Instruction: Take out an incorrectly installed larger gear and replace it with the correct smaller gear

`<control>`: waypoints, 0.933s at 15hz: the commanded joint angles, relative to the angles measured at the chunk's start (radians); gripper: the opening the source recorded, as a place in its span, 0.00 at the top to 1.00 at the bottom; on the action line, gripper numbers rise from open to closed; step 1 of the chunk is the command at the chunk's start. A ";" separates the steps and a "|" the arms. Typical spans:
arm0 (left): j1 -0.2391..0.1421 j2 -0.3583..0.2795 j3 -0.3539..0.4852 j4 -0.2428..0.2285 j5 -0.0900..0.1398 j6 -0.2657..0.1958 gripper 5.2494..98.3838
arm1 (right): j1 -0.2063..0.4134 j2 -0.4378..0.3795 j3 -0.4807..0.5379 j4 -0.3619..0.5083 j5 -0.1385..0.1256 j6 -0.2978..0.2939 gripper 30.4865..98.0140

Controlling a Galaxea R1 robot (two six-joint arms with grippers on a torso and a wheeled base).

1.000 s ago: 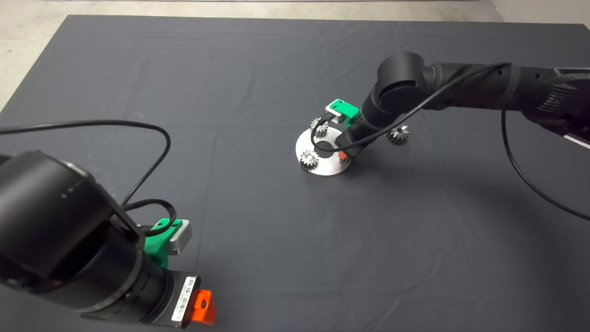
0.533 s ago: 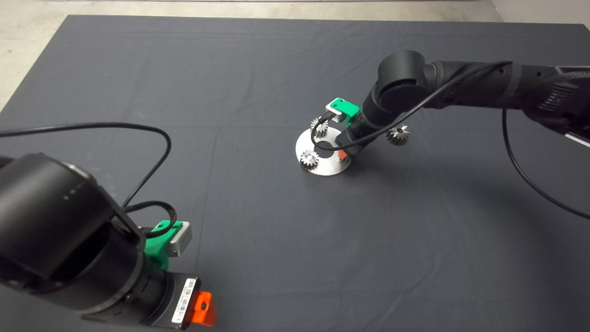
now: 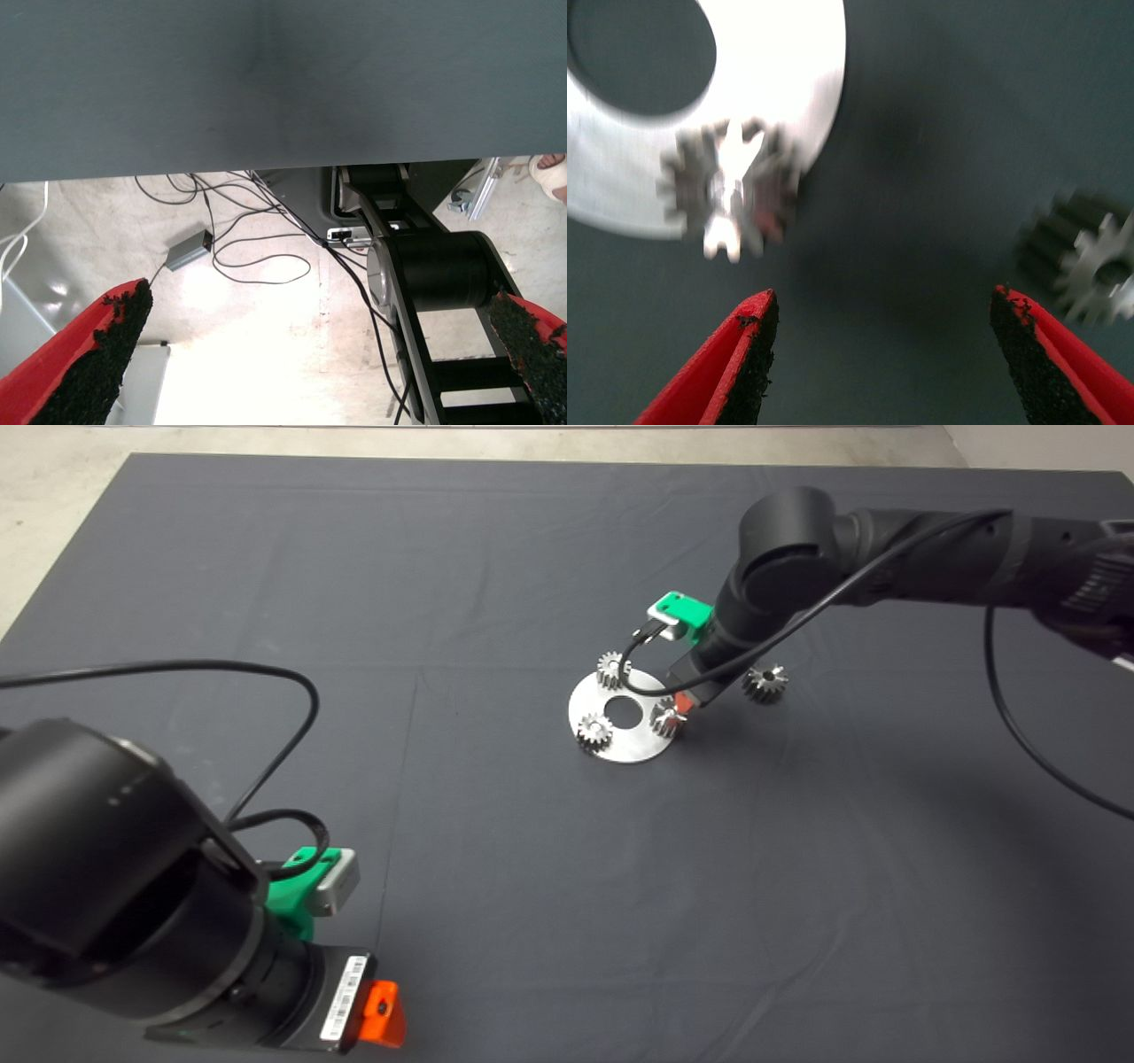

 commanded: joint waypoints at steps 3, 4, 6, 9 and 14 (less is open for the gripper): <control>-0.010 0.015 0.016 -0.017 -0.005 0.013 0.00 | 0.366 -0.489 0.693 0.564 -0.087 0.343 0.48; -0.010 0.020 0.016 -0.018 -0.020 0.014 0.00 | 0.378 -0.546 0.772 0.600 -0.085 0.380 0.45; -0.013 0.042 0.016 -0.018 -0.031 0.021 0.00 | 0.378 -0.574 0.915 0.603 -0.086 0.481 0.40; -0.017 0.053 0.014 -0.018 -0.040 0.022 0.00 | 0.357 -0.573 0.952 0.603 -0.087 0.617 0.36; -0.025 0.058 0.013 -0.018 -0.072 0.021 0.00 | 0.351 -0.593 0.955 0.605 -0.092 0.624 0.23</control>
